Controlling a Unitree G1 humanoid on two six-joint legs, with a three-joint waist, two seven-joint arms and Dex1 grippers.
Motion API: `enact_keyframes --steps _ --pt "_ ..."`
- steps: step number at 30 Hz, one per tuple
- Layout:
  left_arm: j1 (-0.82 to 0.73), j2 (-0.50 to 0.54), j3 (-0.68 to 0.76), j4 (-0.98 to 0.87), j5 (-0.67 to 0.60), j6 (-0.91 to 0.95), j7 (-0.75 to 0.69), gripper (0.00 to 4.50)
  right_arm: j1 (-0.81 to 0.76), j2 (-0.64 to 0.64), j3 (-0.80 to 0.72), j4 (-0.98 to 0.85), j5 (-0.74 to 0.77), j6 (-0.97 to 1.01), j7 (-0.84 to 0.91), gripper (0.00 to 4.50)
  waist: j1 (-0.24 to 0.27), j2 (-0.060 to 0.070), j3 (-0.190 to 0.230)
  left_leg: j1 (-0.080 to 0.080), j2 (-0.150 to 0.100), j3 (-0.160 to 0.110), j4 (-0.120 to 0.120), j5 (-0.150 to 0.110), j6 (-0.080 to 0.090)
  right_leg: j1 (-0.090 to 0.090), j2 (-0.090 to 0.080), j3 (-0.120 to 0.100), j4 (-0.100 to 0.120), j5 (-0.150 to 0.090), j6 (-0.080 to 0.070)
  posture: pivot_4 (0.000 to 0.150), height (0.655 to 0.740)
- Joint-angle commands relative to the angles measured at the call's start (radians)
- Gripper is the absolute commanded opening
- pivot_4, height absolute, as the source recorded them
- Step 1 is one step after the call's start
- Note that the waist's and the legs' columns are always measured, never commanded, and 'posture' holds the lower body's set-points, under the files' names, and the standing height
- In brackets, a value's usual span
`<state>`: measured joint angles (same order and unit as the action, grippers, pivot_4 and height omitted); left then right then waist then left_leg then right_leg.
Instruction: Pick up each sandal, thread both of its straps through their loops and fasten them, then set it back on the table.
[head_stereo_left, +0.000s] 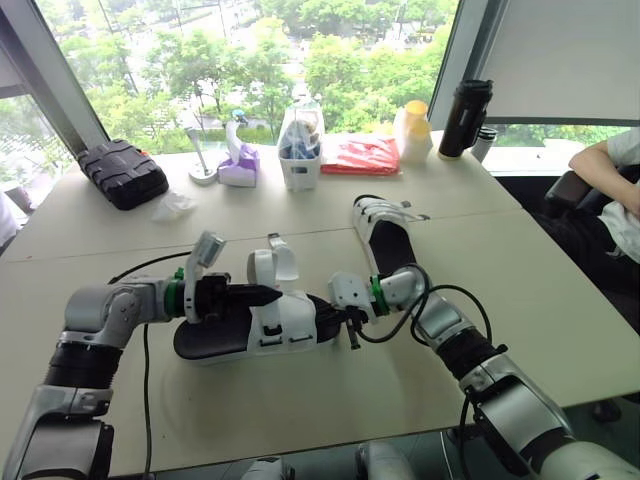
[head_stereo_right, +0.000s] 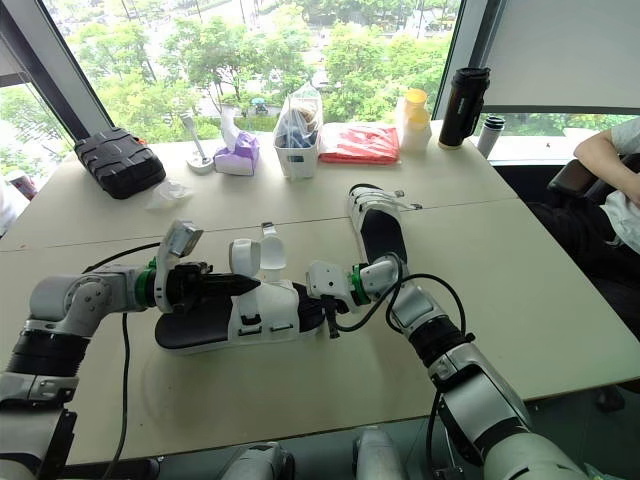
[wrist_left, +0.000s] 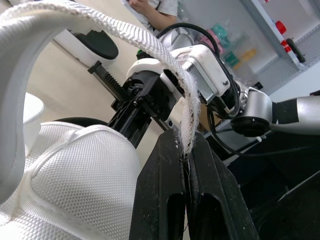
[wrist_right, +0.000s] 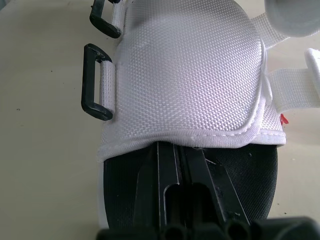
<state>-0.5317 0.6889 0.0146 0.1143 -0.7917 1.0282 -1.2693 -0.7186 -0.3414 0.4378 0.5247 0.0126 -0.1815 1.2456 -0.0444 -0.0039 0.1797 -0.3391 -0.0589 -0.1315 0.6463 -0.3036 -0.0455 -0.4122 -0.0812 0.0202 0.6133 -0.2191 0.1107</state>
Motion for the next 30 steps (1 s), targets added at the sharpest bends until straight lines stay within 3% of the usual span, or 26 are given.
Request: enact_keyframes --steps 1,25,30 --pt "0.005 0.016 -0.007 -0.02 0.017 -0.033 -0.024 0.06 0.033 -0.023 0.042 0.035 -0.075 0.038 0.001 0.0 0.0 0.0 0.0 0.0 0.0 0.0 0.0 0.0 0.0 0.0 0.0 0.0 0.0 0.0 0.0 0.15 0.74" --pt "0.049 0.037 -0.047 -0.035 0.093 -0.137 -0.097 0.06 0.031 -0.023 0.039 0.039 -0.074 0.038 0.002 0.0 0.0 0.0 0.0 0.0 0.0 0.0 0.0 0.0 0.0 0.0 0.0 0.0 0.0 0.0 0.0 0.15 0.74" --pt "0.078 0.011 -0.037 -0.03 0.136 -0.236 -0.075 0.06 0.029 -0.021 0.04 0.041 -0.074 0.037 0.002 0.0 0.0 0.0 0.0 0.0 0.0 0.0 -0.001 0.0 0.0 0.0 0.0 0.0 0.0 0.0 0.0 0.15 0.74"
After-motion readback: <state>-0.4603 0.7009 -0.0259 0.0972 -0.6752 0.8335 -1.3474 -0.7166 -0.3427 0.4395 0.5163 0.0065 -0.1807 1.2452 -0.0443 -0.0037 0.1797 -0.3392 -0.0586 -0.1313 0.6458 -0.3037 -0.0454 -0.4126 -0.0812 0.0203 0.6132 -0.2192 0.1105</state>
